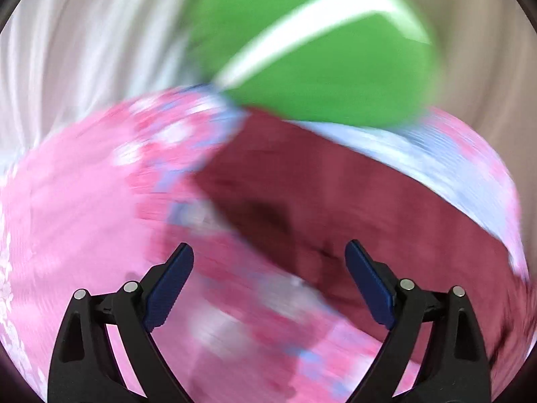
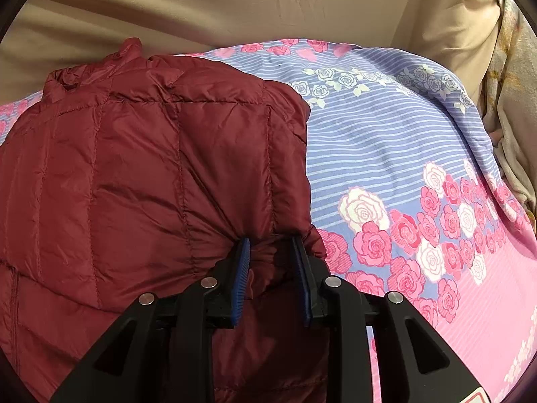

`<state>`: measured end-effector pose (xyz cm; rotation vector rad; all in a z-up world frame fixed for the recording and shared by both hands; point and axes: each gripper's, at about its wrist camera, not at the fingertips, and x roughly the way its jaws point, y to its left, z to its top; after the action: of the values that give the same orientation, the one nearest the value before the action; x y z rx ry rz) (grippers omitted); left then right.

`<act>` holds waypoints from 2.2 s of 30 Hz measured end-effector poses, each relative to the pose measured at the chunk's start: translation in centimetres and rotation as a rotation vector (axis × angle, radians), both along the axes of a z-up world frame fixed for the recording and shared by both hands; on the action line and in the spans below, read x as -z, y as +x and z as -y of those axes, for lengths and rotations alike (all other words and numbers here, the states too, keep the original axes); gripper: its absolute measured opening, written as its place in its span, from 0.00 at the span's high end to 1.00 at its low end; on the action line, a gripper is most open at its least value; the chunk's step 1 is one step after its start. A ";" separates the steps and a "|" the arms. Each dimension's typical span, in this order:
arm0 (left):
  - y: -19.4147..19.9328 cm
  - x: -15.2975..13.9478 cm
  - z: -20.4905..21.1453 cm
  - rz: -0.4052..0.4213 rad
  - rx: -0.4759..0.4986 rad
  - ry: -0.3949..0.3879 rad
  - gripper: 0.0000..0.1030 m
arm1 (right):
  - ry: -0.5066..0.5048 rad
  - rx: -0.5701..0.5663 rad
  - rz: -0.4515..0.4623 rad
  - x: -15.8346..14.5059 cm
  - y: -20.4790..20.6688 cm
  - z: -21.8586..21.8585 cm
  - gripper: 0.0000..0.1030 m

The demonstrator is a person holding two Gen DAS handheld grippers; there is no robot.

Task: Fold large clothes

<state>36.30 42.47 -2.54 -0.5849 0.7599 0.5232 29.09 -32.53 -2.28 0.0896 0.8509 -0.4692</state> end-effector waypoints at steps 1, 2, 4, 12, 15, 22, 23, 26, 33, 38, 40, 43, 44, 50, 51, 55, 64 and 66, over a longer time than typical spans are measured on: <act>0.0 1.1 -2.2 0.001 -0.039 -0.065 0.18 | -0.002 0.001 0.000 0.0 -0.1 -0.1 0.75; -0.2 1.2 -3.0 0.027 -0.044 -0.078 0.21 | -0.003 0.003 0.000 0.0 -0.1 -0.1 0.74; 0.5 0.9 -3.7 0.027 -0.017 -0.059 0.41 | -0.009 0.006 -0.002 0.0 -0.1 -0.2 0.73; 3.6 -4.0 4.8 0.086 0.203 0.041 1.00 | -0.028 0.016 -0.006 0.1 -0.2 -0.4 0.69; 3.1 -9.0 12.4 0.190 0.347 0.129 1.00 | -0.019 0.015 0.000 0.0 -0.2 -0.3 0.69; 0.4 -17.5 33.8 0.388 0.794 0.238 1.00 | 0.014 0.013 0.017 0.0 -0.5 0.4 0.69; -0.2 -17.7 37.7 0.397 0.877 0.243 1.00 | 0.019 0.013 0.019 0.0 -0.5 0.5 0.69; -1.6 -16.6 47.2 0.385 1.067 0.238 1.00 | 0.031 0.012 0.025 0.0 -0.6 0.6 0.68; -3.7 -7.8 61.1 0.202 1.275 0.269 0.99 | 0.051 0.005 0.040 0.0 -0.7 1.0 0.68; -5.0 -2.3 63.6 0.134 1.297 0.370 0.87 | 0.055 0.004 0.042 0.0 -0.8 1.0 0.67; -5.9 -3.2 62.7 0.166 1.307 0.374 0.65 | 0.056 0.004 0.043 0.0 -0.8 1.0 0.67; -7.5 -5.8 60.2 0.278 1.263 0.372 0.29 | 0.063 0.004 0.052 -0.1 -1.0 1.0 0.66; -8.3 -7.0 58.5 0.334 1.230 0.395 0.22 | 0.074 0.005 0.073 -0.3 -1.3 1.1 0.65; -7.3 -9.1 49.0 0.325 1.074 0.400 0.14 | 0.129 -0.036 0.243 -4.5 -4.4 0.8 0.40; -6.6 -8.8 47.4 0.291 1.052 0.375 0.14 | 0.149 -0.072 0.256 -5.3 -4.6 0.3 0.31; -2.8 -5.7 40.7 0.149 0.933 0.224 0.15 | 0.288 -0.244 0.218 -6.5 -3.2 -2.0 0.21; 0.0 -1.7 36.0 0.052 0.805 0.108 0.27 | 0.452 -0.230 0.072 -3.1 2.7 -2.8 0.93; 0.1 -1.7 36.4 0.053 0.803 0.139 0.27 | 0.361 -0.237 0.152 -5.6 2.2 -3.6 0.95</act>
<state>36.39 6.07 -0.82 -0.1296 0.8282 -0.1819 31.25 -28.98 3.34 0.3485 0.7778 -0.0806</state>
